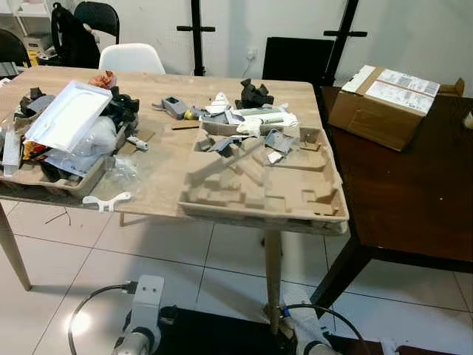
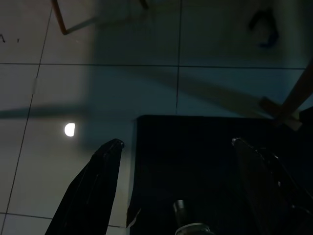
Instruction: Picking trash to rubbish bin
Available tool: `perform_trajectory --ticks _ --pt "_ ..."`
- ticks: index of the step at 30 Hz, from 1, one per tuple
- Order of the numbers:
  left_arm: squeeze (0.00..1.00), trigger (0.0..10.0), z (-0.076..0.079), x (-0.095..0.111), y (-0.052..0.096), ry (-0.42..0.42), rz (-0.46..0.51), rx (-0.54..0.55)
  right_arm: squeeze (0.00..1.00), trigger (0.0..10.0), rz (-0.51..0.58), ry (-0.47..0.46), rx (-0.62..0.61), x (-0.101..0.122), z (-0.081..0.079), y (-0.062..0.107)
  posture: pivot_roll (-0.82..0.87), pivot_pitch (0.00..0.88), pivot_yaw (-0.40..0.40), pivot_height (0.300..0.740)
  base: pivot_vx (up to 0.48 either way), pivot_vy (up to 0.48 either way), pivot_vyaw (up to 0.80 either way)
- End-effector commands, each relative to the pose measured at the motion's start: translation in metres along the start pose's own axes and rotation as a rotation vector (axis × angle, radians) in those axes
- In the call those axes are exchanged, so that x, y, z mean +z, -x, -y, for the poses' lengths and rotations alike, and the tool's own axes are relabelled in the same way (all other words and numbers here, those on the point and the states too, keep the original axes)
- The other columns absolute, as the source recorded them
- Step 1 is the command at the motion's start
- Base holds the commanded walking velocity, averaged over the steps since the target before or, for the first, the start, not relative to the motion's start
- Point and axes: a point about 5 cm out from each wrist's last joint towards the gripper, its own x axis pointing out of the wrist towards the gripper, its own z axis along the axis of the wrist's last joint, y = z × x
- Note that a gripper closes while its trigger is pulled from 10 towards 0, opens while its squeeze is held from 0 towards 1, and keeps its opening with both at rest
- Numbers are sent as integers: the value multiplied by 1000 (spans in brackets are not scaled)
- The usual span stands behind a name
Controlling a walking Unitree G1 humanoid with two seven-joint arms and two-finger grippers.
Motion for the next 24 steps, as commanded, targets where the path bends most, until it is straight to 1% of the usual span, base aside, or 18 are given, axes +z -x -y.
perform_trajectory --ticks 1,2,3,4,5,7,8,9,10,11,12,14,17,19,20,22,24 --pt "0 10000 -16 3 3 -22 35 37 0 10000 19 -28 9 2 -1 0 28 111 15 740 0 0 0" --pt "0 10000 -25 11 3 -68 66 63 0 10000 38 -40 19 6 0 -1 28 111 15 740 0 0 0" --pt "0 10000 -25 11 3 -68 66 63 0 10000 38 -40 19 6 0 -1 28 111 15 740 0 0 0" --pt "0 10000 -30 15 3 -100 87 82 0 10000 50 -49 27 8 1 -1 28 110 15 740 0 0 0" --pt "0 10000 -30 15 3 -100 87 82 0 10000 50 -49 27 8 1 -1 28 110 15 740 0 0 0" --pt "0 10000 -42 30 4 -167 161 110 0 10000 75 -71 29 13 5 -1 29 109 14 740 0 0 0" --pt "0 10000 -42 30 4 -167 161 110 0 10000 75 -71 29 13 5 -1 29 109 14 740 0 0 0" --pt "306 10000 -48 37 5 -141 201 136 0 10000 82 -71 37 14 7 -1 29 109 14 740 0 0 0" --pt "933 10000 -51 43 6 -92 243 156 0 10000 86 -63 45 15 8 -1 33 106 10 740 0 0 0" --pt "933 10000 -51 43 6 -92 243 156 0 10000 86 -63 45 15 8 -1 33 106 10 740 0 0 0" --pt "1000 10000 -53 53 9 90 332 167 0 10000 91 -45 55 16 11 0 37 103 9 740 0 0 0" --pt "1000 10000 -53 57 12 173 386 159 0 10000 95 -46 45 18 15 0 35 102 10 740 0 0 0" --pt "1000 10000 -52 58 15 194 415 156 0 10000 98 -55 33 19 19 0 35 100 10 740 0 0 0" --pt "1000 10000 -47 56 19 210 436 117 0 10000 101 -55 33 20 20 0 34 97 11 740 0 0 0" --pt "1000 10000 -47 55 21 245 448 110 0 10000 104 -49 36 20 21 0 31 97 11 740 0 0 0" --pt "1000 10000 -54 55 28 372 482 122 0 10000 113 -36 45 22 21 0 31 96 4 740 0 0 0" --pt "1000 10000 -54 55 28 372 482 122 0 10000 113 -36 45 22 21 0 31 96 4 740 0 0 0"
